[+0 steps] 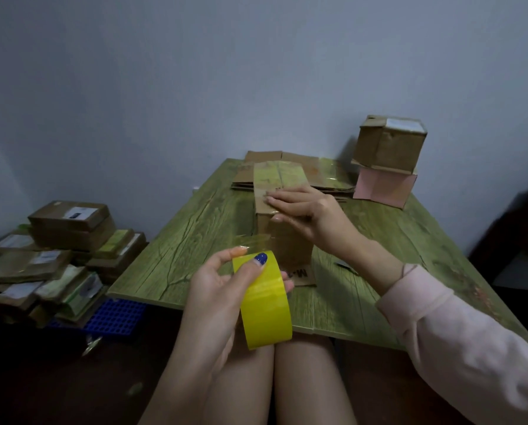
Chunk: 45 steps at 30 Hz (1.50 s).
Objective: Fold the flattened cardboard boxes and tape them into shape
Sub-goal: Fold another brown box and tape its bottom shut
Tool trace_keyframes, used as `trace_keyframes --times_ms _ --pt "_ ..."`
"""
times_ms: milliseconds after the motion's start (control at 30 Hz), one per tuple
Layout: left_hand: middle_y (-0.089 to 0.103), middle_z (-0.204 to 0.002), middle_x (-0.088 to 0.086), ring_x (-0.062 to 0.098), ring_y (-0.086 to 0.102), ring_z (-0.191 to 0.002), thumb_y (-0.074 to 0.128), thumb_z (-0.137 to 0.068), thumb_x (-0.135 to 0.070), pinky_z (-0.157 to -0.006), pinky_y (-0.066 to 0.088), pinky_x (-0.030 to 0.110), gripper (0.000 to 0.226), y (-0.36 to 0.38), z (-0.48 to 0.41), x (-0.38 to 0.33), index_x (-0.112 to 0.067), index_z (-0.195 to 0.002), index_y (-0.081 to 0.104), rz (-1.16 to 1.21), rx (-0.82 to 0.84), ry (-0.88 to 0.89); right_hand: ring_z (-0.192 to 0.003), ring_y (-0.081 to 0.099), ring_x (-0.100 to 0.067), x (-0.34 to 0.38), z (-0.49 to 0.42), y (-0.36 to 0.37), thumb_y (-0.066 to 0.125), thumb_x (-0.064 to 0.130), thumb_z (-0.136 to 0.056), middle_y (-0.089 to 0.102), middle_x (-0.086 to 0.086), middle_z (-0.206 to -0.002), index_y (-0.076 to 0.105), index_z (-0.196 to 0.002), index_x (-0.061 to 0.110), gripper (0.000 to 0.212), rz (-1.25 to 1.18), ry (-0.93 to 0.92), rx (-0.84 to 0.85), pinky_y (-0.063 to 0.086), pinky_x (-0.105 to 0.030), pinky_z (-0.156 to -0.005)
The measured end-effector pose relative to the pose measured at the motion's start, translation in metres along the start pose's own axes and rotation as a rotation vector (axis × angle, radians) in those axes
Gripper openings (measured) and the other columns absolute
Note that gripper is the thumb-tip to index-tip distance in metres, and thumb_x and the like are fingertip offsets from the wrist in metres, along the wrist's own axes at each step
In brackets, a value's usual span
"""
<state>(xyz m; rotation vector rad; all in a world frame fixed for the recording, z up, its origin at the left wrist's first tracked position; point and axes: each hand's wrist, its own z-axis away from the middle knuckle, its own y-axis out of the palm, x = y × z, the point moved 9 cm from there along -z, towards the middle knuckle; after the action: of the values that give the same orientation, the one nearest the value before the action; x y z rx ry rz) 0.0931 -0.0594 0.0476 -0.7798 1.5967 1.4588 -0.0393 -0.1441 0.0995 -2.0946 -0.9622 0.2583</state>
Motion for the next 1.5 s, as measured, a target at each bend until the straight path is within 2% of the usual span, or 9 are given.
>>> trace_keyframes --times_ms 200,367,533,700,833,1000,1233,1400,1500 --pt "0.068 -0.073 0.028 0.033 0.069 -0.058 0.058 -0.08 -0.001 -0.052 0.058 0.036 0.031 -0.013 -0.005 -0.005 -0.005 -0.109 0.05 0.043 -0.028 0.005 -0.109 0.058 -0.006 -0.022 -0.003 -0.027 0.075 0.04 -0.076 0.067 0.014 -0.111 0.064 -0.121 0.028 0.048 -0.189 0.35 -0.015 0.044 -0.03 -0.098" --pt "0.068 -0.07 0.027 0.032 0.068 -0.056 0.057 -0.082 0.0 -0.052 0.057 0.038 0.031 -0.02 -0.009 -0.01 -0.005 -0.111 0.048 0.051 -0.043 0.015 -0.114 0.046 -0.019 -0.018 -0.015 -0.024 0.057 0.072 -0.073 0.058 0.002 -0.116 0.056 -0.125 0.028 0.068 0.152 0.551 -0.003 0.042 -0.039 -0.093" --pt "0.068 -0.071 0.027 0.033 0.069 -0.057 0.055 -0.085 0.001 -0.049 0.057 0.035 0.029 -0.029 -0.008 -0.017 -0.005 -0.113 0.047 0.045 -0.029 0.017 -0.123 0.041 -0.023 -0.03 -0.012 -0.023 0.06 0.062 -0.079 0.047 -0.006 -0.131 0.054 -0.129 0.024 0.063 0.177 0.674 -0.02 0.043 -0.044 -0.097" --pt "0.069 -0.073 0.025 0.033 0.07 -0.061 0.056 -0.085 -0.001 -0.05 0.058 0.036 0.027 -0.043 -0.01 -0.029 -0.007 -0.11 0.05 0.037 -0.068 0.056 -0.103 0.053 -0.013 -0.061 0.001 -0.047 0.049 0.055 -0.089 0.061 0.008 -0.106 0.065 -0.104 0.029 0.034 -0.436 0.877 -0.34 0.042 -0.028 -0.082" --pt "0.07 -0.074 0.023 0.032 0.071 -0.063 0.056 -0.085 -0.003 -0.054 0.059 0.037 0.029 -0.048 -0.006 -0.032 -0.007 -0.114 0.049 0.019 -0.08 0.072 -0.105 0.056 -0.019 -0.081 0.035 -0.007 0.041 0.06 -0.09 0.062 0.001 -0.11 0.062 -0.095 0.031 0.036 -0.779 1.116 -0.27 0.042 -0.042 -0.098" --pt "0.07 -0.073 0.023 0.032 0.07 -0.062 0.055 -0.086 -0.001 -0.052 0.058 0.035 0.026 -0.053 -0.005 -0.029 -0.006 -0.111 0.05 0.024 -0.097 0.07 -0.098 0.056 -0.018 -0.094 0.049 -0.007 0.046 0.031 -0.097 0.062 -0.006 -0.113 0.062 -0.107 0.02 0.022 -0.435 1.047 -0.178 0.047 -0.037 -0.081" --pt "0.07 -0.074 0.023 0.032 0.071 -0.063 0.054 -0.088 -0.001 -0.05 0.057 0.034 0.025 -0.054 -0.009 -0.024 -0.005 -0.112 0.052 0.03 -0.13 0.061 -0.118 0.053 -0.016 -0.055 0.009 -0.035 0.056 0.035 -0.093 0.059 -0.001 -0.128 0.056 -0.127 0.01 0.042 -0.051 0.741 -0.14 0.039 -0.024 -0.091" --pt "0.071 -0.075 0.022 0.031 0.071 -0.065 0.055 -0.088 -0.002 -0.051 0.057 0.034 0.024 -0.046 -0.012 -0.023 -0.006 -0.112 0.051 0.023 -0.096 0.055 -0.128 0.042 -0.034 -0.093 0.061 0.004 0.066 0.063 -0.07 0.041 -0.014 -0.144 0.036 -0.141 0.003 0.098 -0.457 1.294 0.114 0.044 -0.049 -0.095" --pt "0.071 -0.075 0.022 0.031 0.071 -0.064 0.055 -0.088 -0.002 -0.051 0.057 0.034 0.022 -0.044 -0.017 -0.023 -0.006 -0.11 0.051 0.02 -0.089 0.066 -0.127 0.043 -0.035 -0.095 0.069 0.008 0.069 0.063 -0.066 0.042 -0.011 -0.142 0.038 -0.141 0.006 0.099 -0.573 1.317 0.061 0.044 -0.058 -0.095"
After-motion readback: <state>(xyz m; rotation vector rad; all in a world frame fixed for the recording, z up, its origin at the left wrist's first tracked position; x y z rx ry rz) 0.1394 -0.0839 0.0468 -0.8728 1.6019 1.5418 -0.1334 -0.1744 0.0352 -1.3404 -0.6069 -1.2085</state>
